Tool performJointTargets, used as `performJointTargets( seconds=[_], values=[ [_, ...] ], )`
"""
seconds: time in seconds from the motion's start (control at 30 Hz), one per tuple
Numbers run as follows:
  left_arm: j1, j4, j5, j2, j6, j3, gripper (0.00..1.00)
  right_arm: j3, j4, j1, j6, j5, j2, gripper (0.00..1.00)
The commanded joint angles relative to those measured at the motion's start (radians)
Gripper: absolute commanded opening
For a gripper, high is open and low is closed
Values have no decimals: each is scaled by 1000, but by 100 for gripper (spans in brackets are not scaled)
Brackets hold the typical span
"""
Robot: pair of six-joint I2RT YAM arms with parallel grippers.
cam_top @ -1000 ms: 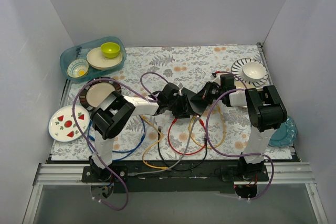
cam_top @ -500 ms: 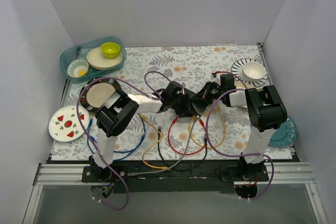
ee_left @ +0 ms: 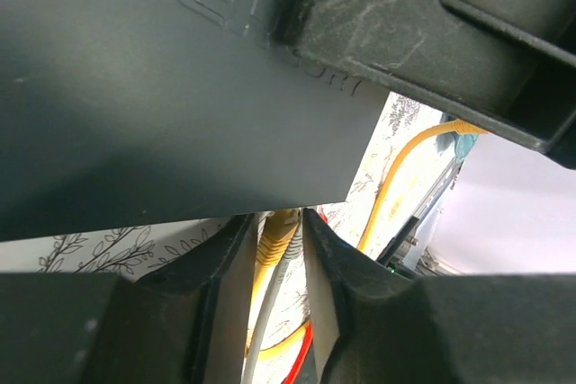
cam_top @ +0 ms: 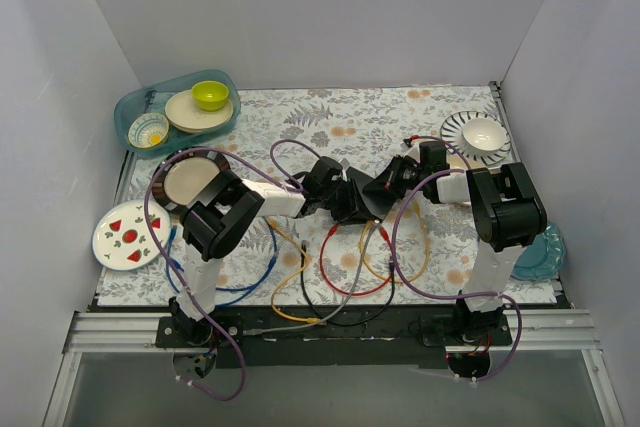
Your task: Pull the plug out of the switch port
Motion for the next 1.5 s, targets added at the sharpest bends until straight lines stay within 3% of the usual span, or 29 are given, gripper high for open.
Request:
performJointTargets(
  seconds=[0.0,0.33,0.53,0.93,0.97,1.0,1.03,1.1,1.47],
  values=[
    [14,-148,-94,23,18,-26,24,-31,-149,-10,-73,118,45,1],
    [17,-245,-155,49,3,29,18,-33,-149,-11,-73,120,48,1],
    [17,-262,-158,55,21,20,0,-31,-149,-11,-73,120,57,1],
    [22,-222,-157,-18,17,-90,0,-22,-152,-10,-75,121,66,1],
    [25,-187,-152,-32,8,-128,5,-22,-152,-11,-75,123,68,1],
    [29,-167,-145,-56,-2,-144,18,-22,-151,-11,-75,121,69,1],
    [39,-146,-137,-64,-24,-158,25,-22,-151,-11,-73,121,71,1],
    [46,-94,-97,-70,-37,-164,34,-24,-148,-11,-72,123,69,1],
    [27,-67,13,8,0,-71,35,-25,-149,-11,-73,123,65,1]
  ],
)
